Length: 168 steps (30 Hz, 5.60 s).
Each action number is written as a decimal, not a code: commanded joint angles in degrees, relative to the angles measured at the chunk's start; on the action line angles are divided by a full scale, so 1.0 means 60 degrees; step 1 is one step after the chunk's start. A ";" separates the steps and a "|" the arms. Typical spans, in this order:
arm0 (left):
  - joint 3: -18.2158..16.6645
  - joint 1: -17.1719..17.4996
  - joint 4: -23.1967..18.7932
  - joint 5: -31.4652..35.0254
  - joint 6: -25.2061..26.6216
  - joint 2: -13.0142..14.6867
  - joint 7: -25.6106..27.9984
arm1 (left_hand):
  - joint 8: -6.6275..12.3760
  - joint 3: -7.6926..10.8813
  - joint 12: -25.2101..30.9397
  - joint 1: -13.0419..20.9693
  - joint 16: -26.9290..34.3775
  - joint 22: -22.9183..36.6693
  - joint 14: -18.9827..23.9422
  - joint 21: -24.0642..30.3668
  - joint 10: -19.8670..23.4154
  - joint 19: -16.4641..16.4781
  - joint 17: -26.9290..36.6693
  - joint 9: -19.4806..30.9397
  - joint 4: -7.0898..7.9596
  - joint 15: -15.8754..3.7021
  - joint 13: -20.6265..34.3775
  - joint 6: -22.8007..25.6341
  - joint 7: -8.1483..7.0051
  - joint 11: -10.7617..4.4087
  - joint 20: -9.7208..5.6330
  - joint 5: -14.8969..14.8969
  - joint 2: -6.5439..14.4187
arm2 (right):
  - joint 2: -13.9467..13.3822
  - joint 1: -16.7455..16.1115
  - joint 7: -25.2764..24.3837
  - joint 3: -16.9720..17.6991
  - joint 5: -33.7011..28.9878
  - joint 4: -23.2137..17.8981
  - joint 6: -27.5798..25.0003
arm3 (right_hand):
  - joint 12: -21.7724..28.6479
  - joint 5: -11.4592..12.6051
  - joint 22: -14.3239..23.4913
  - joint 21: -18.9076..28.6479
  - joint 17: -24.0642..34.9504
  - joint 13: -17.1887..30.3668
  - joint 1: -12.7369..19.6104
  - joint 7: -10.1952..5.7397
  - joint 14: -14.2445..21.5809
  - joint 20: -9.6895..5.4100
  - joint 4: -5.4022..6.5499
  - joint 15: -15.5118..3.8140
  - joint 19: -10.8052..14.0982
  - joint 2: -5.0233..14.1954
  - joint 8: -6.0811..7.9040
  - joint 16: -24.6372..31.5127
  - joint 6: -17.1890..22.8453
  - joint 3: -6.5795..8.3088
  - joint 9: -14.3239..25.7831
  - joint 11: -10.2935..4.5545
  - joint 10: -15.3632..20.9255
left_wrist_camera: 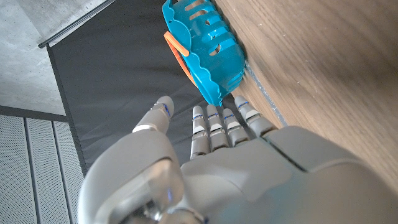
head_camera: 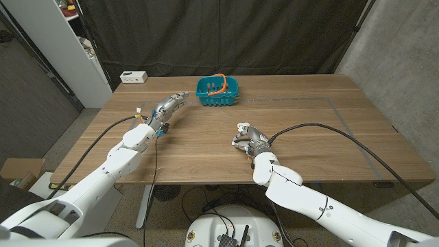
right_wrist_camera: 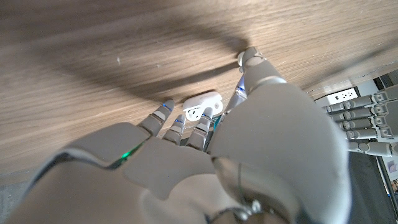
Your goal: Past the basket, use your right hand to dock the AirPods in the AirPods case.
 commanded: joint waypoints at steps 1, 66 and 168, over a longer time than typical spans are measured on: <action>0.0005 -0.0064 0.0109 -0.0015 0.0019 0.0004 -0.0077 | 0.0001 -0.0030 0.0057 0.0098 0.0008 0.0036 -0.0036 -0.0058 -0.0016 -0.0038 0.0012 0.0051 0.0012 -0.0005 0.0036 0.0017 -0.0016 -0.0002 -0.0024 0.0071 -0.0002 | 0.0036 0.0080 0.0029 -0.0007 0.0137 -0.0019 -0.0155 | 0.0061 0.0012 0.0020 -0.0010 0.0008 0.0047 0.0036 0.0002 0.0071 -0.0001 -0.0015 -0.0745 0.0099 0.0085 0.0058 0.0023 0.0154 -0.0018 0.0034 -0.0005 0.0141; -0.0034 0.0111 -0.0297 0.0157 0.0198 0.0008 0.0469 | -0.0017 -0.0258 0.0001 -0.0120 -0.0004 0.0041 -0.0313 -0.0119 -0.0308 -0.0177 0.0018 0.0059 0.0139 0.0045 0.0132 -0.0061 -0.0050 0.0038 0.0069 0.0037 -0.0130 | -0.2591 0.0218 0.2375 0.1483 0.0396 0.0302 0.4021 | -0.0156 -0.0187 0.0024 0.0029 0.0003 0.0059 -0.0496 -0.0331 0.0251 -0.0107 0.0141 -0.0990 0.0794 0.0894 -0.0167 -0.0069 0.0271 -0.0225 0.0233 -0.0159 -0.0066; 0.0245 -0.0545 0.0797 0.0407 0.0013 -0.0337 0.0294 | 0.0030 -0.0384 0.0088 -0.0139 0.0040 0.0031 -0.0226 -0.0104 -0.0186 -0.0147 0.0010 0.0031 -0.0021 -0.0079 0.0167 0.0073 -0.0184 -0.0073 0.0023 0.0090 -0.0171 | -0.0480 -0.0339 0.0759 0.0829 -0.1360 0.0506 0.1462 | 0.0165 0.0007 0.0039 0.0030 0.0049 0.0124 -0.1605 0.0435 0.1529 0.0607 -0.0041 -0.0586 0.1542 -0.0015 -0.0113 0.0149 -0.0279 -0.1288 0.0885 0.0718 0.0700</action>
